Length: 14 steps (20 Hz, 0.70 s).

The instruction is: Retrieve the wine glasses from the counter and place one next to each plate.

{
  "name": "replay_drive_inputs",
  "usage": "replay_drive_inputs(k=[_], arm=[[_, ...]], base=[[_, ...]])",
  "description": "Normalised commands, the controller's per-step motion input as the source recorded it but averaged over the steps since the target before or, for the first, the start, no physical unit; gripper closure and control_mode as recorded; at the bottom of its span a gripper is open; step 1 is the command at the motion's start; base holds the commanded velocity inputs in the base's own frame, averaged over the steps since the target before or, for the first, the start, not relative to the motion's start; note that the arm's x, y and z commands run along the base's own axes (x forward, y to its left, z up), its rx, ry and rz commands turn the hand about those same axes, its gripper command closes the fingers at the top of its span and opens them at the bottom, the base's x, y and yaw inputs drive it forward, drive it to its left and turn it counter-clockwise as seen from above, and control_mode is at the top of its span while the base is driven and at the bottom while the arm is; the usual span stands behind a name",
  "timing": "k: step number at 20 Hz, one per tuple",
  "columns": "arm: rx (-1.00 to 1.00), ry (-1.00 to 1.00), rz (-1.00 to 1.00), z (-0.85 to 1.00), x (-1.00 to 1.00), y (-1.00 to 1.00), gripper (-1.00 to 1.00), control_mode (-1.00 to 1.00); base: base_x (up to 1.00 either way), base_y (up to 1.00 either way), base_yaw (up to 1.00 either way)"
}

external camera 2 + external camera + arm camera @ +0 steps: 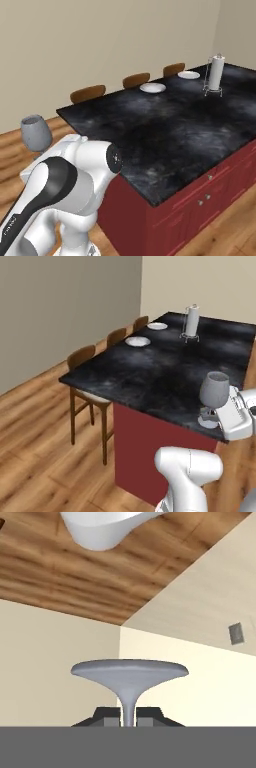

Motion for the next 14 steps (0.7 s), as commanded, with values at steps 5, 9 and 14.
replay_drive_inputs(k=[5,9,14], arm=[[0.0,0.0,0.0,0.0,0.0,0.0,1.0,1.0],[0.0,0.0,0.0,0.0,0.0,0.0,1.0,1.0],[0.0,0.0,0.0,0.0,0.0,0.0,1.0,1.0]], base=[[1.0,1.0,0.0],[0.96,1.0,-0.03],[0.91,1.0,-0.13]])
